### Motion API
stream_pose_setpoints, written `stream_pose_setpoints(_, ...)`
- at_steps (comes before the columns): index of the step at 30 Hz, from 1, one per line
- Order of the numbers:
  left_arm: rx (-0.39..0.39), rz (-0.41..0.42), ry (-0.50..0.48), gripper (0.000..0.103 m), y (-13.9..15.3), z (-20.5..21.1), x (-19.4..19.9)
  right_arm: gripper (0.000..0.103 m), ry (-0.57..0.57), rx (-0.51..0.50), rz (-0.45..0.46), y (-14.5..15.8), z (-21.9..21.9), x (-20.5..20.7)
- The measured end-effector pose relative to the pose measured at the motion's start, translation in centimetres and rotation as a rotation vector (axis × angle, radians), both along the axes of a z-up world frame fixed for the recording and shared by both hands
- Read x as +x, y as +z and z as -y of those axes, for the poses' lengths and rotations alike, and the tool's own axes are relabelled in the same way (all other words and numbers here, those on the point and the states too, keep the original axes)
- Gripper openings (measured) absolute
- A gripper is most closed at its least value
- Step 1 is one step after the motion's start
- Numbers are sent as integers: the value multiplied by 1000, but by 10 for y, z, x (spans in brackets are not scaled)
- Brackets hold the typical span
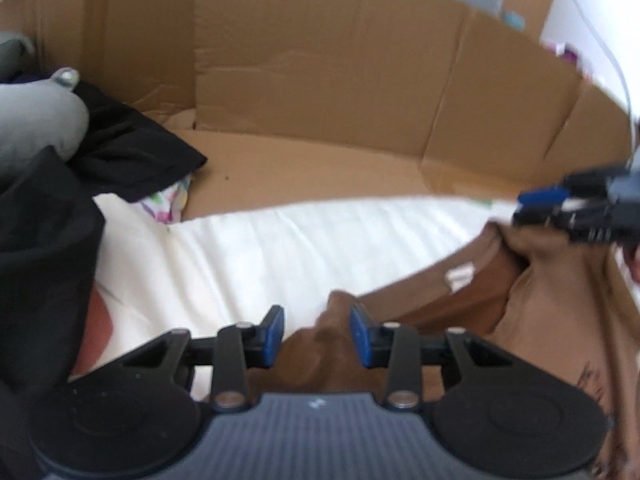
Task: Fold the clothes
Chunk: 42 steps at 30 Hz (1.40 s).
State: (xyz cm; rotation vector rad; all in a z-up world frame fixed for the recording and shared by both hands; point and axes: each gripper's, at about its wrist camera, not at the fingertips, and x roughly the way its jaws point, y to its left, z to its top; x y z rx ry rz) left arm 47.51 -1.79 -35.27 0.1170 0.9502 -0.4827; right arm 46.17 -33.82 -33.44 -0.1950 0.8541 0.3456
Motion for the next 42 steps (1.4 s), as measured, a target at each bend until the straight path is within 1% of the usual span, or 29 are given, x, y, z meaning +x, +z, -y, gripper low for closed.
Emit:
stream_pose_setpoints(4,23,-32,16,39,-15,2,6,37,28,-4,-61,-16,-5,-2)
stream_pose_setpoints(6,42,-27,7,39,-20,6,6,38,44,-41,-52,-24,-15,-5)
stream_pose_setpoints(8,52,-23,4,39,-22,9,8,38,42,-50,-40,-27,-21,-6)
stream_pose_setpoints(9,55,-22,1,38,-21,11,9,35,40,-53,-41,-27,-22,-5)
stream_pose_setpoints(10,58,-19,-7,28,-21,13,9,33,38,-55,-42,-27,-23,-4)
stream_pose_setpoints(11,68,-9,-22,14,-20,15,9,21,42,-56,-43,-26,-25,-4)
stream_pose_setpoints(12,89,15,-33,8,-18,19,9,8,37,-67,-40,-24,-26,-4)
stream_pose_setpoints(13,105,46,-37,6,-14,22,7,5,32,-77,-37,-23,-27,-4)
stream_pose_setpoints(15,103,99,-34,6,-6,26,3,4,34,-86,-14,-17,-27,-5)
stream_pose_setpoints(19,89,148,-27,5,1,27,4,4,18,-97,28,-12,-24,-6)
stream_pose_setpoints(21,94,142,-21,6,-2,27,7,5,1,-105,38,-15,-24,-4)
stream_pose_setpoints(22,106,128,-22,10,-5,28,8,5,-6,-107,35,-18,-25,-3)
stream_pose_setpoints(24,141,95,-19,17,-10,29,11,10,-12,-118,4,-22,-26,-1)
stream_pose_setpoints(25,150,90,-13,24,-10,28,11,12,-12,-120,-7,-22,-26,-1)
stream_pose_setpoints(26,137,106,4,36,-4,24,10,22,-14,-113,0,-17,-25,-2)
stream_pose_setpoints(27,112,118,29,40,3,17,9,32,-17,-94,5,-11,-22,-5)
stream_pose_setpoints(28,82,125,53,45,11,10,8,36,-22,-68,14,-2,-18,-7)
stream_pose_setpoints(29,51,131,78,46,19,2,7,41,-25,-50,22,8,-12,-10)
stream_pose_setpoints(30,30,137,93,46,27,-4,5,42,-29,-33,29,18,-7,-12)
stream_pose_setpoints(31,25,141,94,46,35,-8,2,42,-32,-17,36,28,-1,-15)
stream_pose_setpoints(34,33,148,93,46,57,-14,-10,42,-48,-15,41,59,16,-27)
stream_pose_setpoints(37,27,141,100,46,78,-15,-28,42,-68,-22,44,86,35,-51)
stream_pose_setpoints(40,22,135,98,46,98,-11,-50,43,-91,-47,51,109,56,-83)
stream_pose_setpoints(42,4,132,107,47,111,-9,-65,44,-113,-43,54,123,69,-104)
